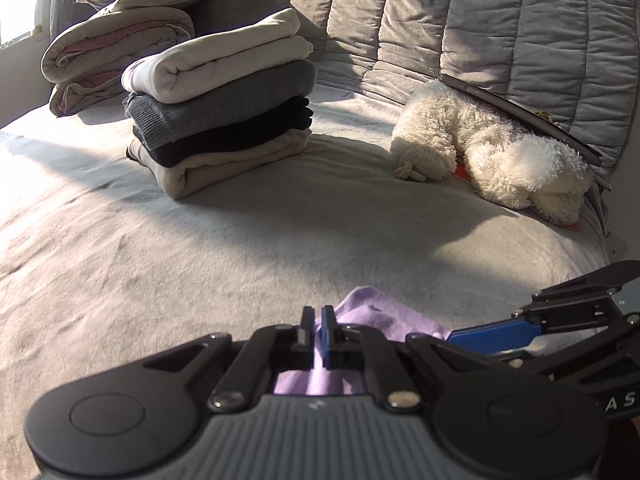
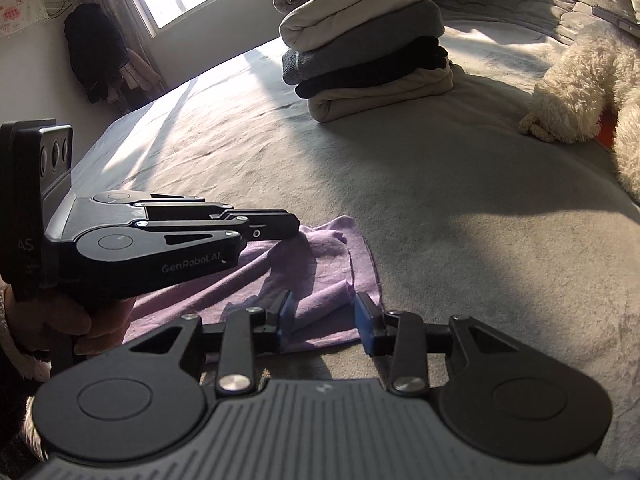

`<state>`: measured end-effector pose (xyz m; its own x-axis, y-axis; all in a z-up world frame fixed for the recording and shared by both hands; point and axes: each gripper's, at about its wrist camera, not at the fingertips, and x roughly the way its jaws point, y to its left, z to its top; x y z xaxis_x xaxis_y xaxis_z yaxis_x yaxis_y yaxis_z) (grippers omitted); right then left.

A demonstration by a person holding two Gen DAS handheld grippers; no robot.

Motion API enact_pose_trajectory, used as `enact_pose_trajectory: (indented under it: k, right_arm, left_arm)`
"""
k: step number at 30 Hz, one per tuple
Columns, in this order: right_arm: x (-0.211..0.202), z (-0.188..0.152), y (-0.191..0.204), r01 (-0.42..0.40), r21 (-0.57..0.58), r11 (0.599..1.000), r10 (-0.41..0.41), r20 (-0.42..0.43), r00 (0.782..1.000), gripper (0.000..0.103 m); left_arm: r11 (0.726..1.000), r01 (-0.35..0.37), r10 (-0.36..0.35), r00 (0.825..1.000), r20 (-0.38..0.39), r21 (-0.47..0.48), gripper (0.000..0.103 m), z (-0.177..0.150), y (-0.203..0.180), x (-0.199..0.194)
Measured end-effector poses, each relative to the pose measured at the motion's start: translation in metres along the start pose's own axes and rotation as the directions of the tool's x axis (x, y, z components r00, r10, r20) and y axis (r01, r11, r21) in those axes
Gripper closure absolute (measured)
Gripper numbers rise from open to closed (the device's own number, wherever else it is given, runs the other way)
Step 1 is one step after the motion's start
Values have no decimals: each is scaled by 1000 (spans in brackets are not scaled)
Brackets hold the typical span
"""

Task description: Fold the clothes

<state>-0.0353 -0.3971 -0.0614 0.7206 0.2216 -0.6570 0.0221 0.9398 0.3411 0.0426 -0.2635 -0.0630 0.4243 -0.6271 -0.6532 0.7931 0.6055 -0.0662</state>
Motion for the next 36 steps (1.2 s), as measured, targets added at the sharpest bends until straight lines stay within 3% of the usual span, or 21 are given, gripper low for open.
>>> enact_pose_trajectory:
  k: [3,4,5,7,13,17,20,24,26,29,33,36]
  right_arm:
    - [2,-2,4,11,-28,1000,-11,9,1000,71]
    - [3,-3,6,17,-47,999,-16,9,1000,81]
    - [4,-3,7,16,-55,998,-16,-2,1000,91]
    - [3,-3,5,14,-46,999,-15,-14,1000,98]
    - [1,-5,8,6,-64,998,-8,-22,1000,99]
    - [3,-6,10,6,-71,997,-8,-25,1000,99]
    - [3,-5,9,1,-62,998,-2,-28,1000,99]
    - [4,-5,9,0,-66,998,-2,-30,1000,99]
    - [4,-6,9,-3,-67,998,0,-32,999,99]
    - [3,-5,7,-13,-55,998,11,-30,999,99]
    - [-5,-1,0,-50,-5,999,50,-25,998,100]
    - [-13,4,-5,-65,22,998,65,-13,998,100]
  left_arm:
    - [1000,5,-5,1000,-2,1,98,-1,-2,1]
    - [1000,7,-7,1000,1,0,93,0,-2,0]
    - [1000,9,-9,1000,3,0,81,0,-2,-1]
    - [1000,13,-13,1000,9,0,72,2,-3,-4]
    - [994,48,-57,995,-84,-101,74,19,-3,-6]
    - [969,79,-119,980,-162,-235,72,33,0,-3]
    - [961,19,-90,965,-246,-276,66,40,-3,8]
    - [945,-76,-43,935,-351,-318,67,39,-8,30]
    - [934,-129,-2,930,-368,-332,79,38,-11,34]
    - [915,-161,24,938,-346,-371,98,35,-10,31]
    - [882,-133,8,963,-269,-452,100,30,-3,21]
    - [871,-108,-9,972,-236,-479,100,27,-5,24]
